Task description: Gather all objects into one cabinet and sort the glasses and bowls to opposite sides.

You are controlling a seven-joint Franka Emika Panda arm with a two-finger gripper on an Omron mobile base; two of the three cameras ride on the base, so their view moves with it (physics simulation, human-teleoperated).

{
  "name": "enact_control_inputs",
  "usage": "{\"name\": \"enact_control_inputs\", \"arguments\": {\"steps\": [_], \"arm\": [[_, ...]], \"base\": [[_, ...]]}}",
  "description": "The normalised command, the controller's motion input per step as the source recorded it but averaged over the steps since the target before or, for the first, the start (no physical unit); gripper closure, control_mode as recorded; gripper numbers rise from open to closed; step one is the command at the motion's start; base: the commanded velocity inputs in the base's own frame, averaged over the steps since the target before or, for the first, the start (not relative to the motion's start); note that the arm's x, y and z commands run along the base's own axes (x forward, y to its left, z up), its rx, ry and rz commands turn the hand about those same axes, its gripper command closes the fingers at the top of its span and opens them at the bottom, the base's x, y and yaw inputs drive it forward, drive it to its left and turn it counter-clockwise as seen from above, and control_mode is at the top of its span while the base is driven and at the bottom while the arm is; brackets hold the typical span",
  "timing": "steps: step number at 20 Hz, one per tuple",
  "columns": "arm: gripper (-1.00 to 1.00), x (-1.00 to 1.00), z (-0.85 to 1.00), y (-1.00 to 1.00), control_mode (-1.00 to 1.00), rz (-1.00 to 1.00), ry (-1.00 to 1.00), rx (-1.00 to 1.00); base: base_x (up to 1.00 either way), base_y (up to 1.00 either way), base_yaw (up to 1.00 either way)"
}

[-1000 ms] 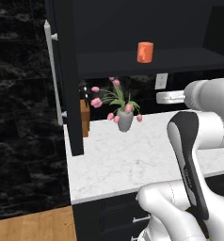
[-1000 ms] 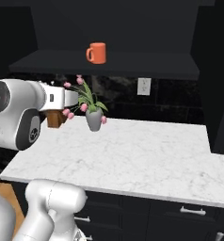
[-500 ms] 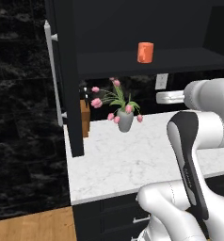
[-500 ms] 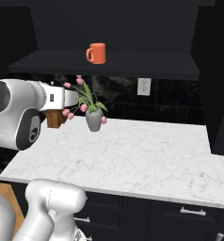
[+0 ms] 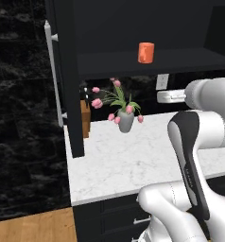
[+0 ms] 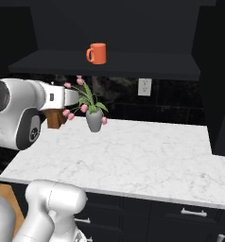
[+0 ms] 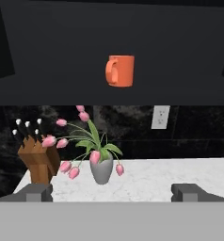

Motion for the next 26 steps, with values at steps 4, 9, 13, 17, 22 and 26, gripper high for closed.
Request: {"name": "enact_control_inputs", "arguments": {"steps": [4,9,13,17,22,26], "arm": [[-1.0,0.0,0.83,0.0,-1.0,0.0,-0.06,0.0],[-1.0,0.15,0.91,0.0,-1.0,0.0,-0.05,0.0],[-1.0,0.71,0.41,0.0,-1.0,-0.07,0.0,0.04],[-1.0,0.53,0.0,-0.02,-1.0,-0.01,0.08,0.24],[-1.0,0.66,-0.14,-0.01,-1.0,-0.03,0.14,0.26],[-1.0,0.47,0.0,0.04,-1.0,-0.01,0.09,0.04]], "base": [[0.0,0.0,0.0],[0.0,0.0,0.0],[0.0,0.0,0.0],[0.0,0.0,0.0],[0.0,0.0,0.0],[0.0,0.0,0.0]]}}
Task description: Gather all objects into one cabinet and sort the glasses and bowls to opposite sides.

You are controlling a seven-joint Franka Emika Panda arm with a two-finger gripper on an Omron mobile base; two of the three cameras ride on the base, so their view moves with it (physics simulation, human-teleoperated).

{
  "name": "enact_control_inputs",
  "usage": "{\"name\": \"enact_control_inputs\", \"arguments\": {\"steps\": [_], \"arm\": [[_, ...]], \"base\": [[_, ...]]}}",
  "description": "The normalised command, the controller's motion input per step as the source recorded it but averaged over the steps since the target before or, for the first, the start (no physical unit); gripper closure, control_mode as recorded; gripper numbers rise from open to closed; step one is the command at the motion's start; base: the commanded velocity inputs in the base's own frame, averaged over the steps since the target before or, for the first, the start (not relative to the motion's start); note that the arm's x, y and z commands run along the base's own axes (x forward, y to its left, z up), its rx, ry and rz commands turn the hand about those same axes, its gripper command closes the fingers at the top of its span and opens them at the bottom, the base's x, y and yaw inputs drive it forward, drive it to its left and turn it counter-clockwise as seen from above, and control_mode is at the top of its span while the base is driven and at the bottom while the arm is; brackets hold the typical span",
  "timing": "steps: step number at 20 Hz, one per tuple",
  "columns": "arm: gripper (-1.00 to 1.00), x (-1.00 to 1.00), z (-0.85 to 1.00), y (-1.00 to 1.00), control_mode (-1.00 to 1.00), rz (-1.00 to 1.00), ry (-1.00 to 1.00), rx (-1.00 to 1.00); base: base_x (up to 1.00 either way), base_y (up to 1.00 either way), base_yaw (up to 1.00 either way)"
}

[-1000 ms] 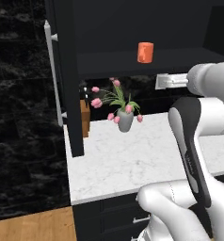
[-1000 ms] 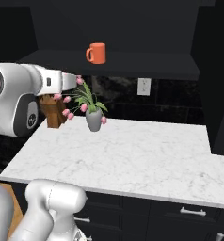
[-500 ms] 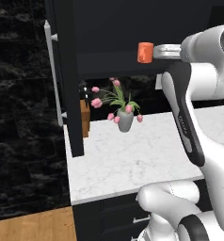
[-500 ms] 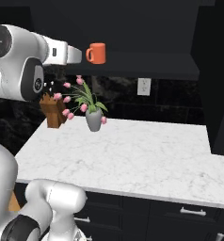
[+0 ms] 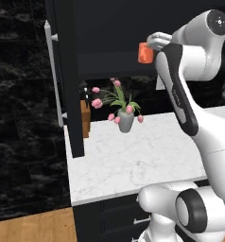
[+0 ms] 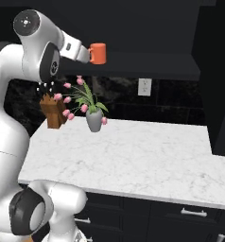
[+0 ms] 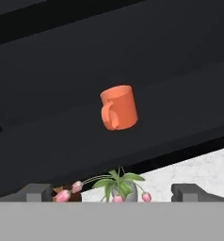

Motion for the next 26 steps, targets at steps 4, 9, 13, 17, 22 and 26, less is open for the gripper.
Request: {"name": "enact_control_inputs", "arguments": {"steps": [4,9,13,17,22,26], "arm": [[-1.0,0.42,-0.16,0.0,-1.0,0.0,0.1,-0.04],[-1.0,0.28,-0.22,0.0,-1.0,0.0,0.0,-0.11],[-1.0,0.38,-0.2,0.0,-1.0,0.0,0.0,-0.05],[-1.0,0.4,-0.31,0.0,-1.0,0.0,-0.01,-0.05],[-1.0,0.55,-0.04,0.0,-1.0,0.0,-0.02,0.0],[-1.0,0.55,0.0,0.0,-1.0,0.0,0.0,-0.01]], "base": [[0.0,0.0,0.0],[0.0,0.0,0.0],[0.0,0.0,0.0],[0.0,0.0,0.0],[0.0,0.0,0.0],[0.0,0.0,0.0]]}}
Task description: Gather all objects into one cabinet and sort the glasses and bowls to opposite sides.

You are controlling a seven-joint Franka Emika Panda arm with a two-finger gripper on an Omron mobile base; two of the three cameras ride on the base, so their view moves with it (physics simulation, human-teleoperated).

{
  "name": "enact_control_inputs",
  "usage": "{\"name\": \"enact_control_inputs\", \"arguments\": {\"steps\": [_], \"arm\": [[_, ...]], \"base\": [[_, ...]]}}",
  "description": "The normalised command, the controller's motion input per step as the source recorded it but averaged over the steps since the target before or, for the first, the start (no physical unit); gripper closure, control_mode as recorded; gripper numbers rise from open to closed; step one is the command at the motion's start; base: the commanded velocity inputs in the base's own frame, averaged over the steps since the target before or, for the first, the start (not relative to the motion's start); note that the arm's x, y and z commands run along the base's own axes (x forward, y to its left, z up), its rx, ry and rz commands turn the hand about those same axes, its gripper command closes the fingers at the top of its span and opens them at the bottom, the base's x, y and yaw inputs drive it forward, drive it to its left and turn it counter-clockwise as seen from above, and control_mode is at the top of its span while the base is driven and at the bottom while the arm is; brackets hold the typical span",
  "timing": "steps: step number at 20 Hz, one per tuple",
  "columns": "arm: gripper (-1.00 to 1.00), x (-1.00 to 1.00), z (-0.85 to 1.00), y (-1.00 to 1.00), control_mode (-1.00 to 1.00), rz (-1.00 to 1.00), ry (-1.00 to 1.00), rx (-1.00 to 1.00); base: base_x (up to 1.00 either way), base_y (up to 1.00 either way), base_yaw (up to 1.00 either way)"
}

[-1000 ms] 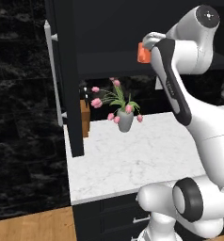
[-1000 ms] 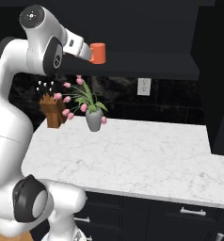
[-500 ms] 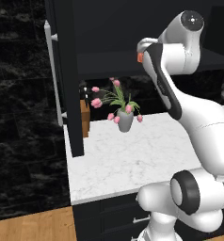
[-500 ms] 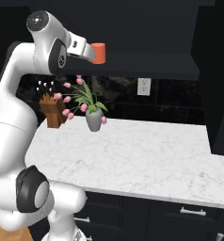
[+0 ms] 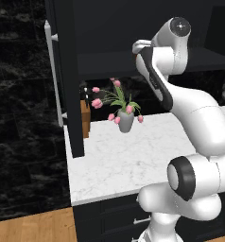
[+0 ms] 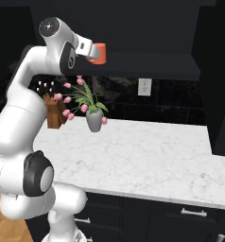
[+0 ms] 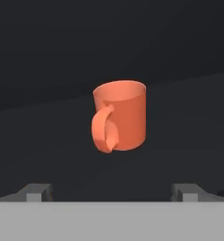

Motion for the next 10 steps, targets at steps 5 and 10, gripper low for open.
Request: {"name": "enact_control_inputs", "arguments": {"steps": [5,10], "arm": [[-1.0,0.42,0.0,0.0,-1.0,0.0,0.0,-0.09],[-1.0,0.51,-0.05,0.05,-1.0,-0.04,0.0,-0.1]], "base": [[0.0,0.0,0.0],[0.0,0.0,0.0]]}}
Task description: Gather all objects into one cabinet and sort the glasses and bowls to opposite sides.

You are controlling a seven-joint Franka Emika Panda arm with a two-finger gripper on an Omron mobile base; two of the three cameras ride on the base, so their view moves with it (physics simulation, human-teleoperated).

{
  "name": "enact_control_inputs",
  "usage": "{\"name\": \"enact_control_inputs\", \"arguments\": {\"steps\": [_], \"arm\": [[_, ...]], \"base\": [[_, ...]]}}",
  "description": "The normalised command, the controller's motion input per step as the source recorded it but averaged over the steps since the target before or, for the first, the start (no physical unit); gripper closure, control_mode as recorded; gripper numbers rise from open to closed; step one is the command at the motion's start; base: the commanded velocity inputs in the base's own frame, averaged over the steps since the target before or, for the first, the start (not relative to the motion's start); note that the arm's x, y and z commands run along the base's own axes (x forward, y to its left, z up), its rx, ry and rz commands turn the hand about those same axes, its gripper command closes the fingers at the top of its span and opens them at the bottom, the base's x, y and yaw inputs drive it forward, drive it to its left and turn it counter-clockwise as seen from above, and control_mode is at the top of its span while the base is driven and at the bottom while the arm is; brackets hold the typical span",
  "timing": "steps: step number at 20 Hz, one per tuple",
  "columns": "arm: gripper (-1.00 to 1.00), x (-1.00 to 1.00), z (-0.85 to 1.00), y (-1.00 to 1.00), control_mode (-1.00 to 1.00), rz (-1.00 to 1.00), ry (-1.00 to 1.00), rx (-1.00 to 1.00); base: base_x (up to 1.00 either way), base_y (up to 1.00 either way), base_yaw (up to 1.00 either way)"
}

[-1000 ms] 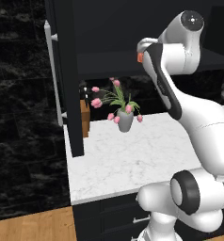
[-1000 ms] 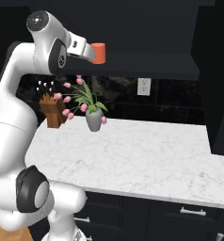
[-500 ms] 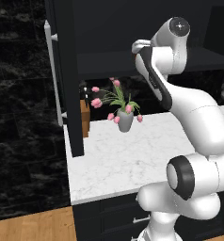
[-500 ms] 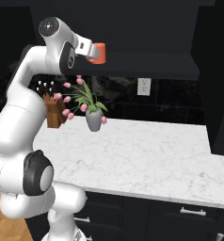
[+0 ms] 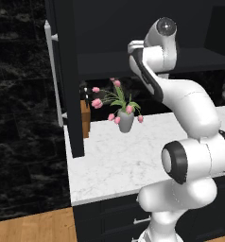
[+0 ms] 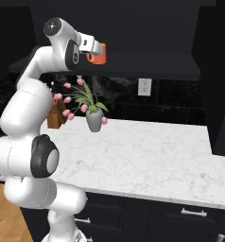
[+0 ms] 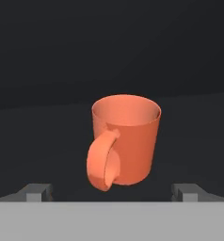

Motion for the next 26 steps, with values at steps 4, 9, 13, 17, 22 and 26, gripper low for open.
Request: {"name": "enact_control_inputs", "arguments": {"steps": [4,9,13,17,22,26], "arm": [[-1.0,0.35,-0.24,0.13,-1.0,-0.02,0.0,-0.02],[-1.0,0.33,-0.05,0.03,-1.0,-0.02,0.0,0.0],[-1.0,0.26,0.0,0.0,-1.0,-0.01,0.0,0.0],[-1.0,0.0,0.0,0.0,-1.0,0.0,0.0,0.0],[-1.0,0.0,-0.01,0.01,-1.0,0.0,0.0,0.02],[1.0,0.0,-0.06,0.08,-1.0,0.0,0.0,0.06]], "base": [[0.0,0.0,0.0],[0.0,0.0,0.0],[0.0,0.0,0.0],[0.0,0.0,0.0],[0.0,0.0,0.0],[0.0,0.0,0.0]]}}
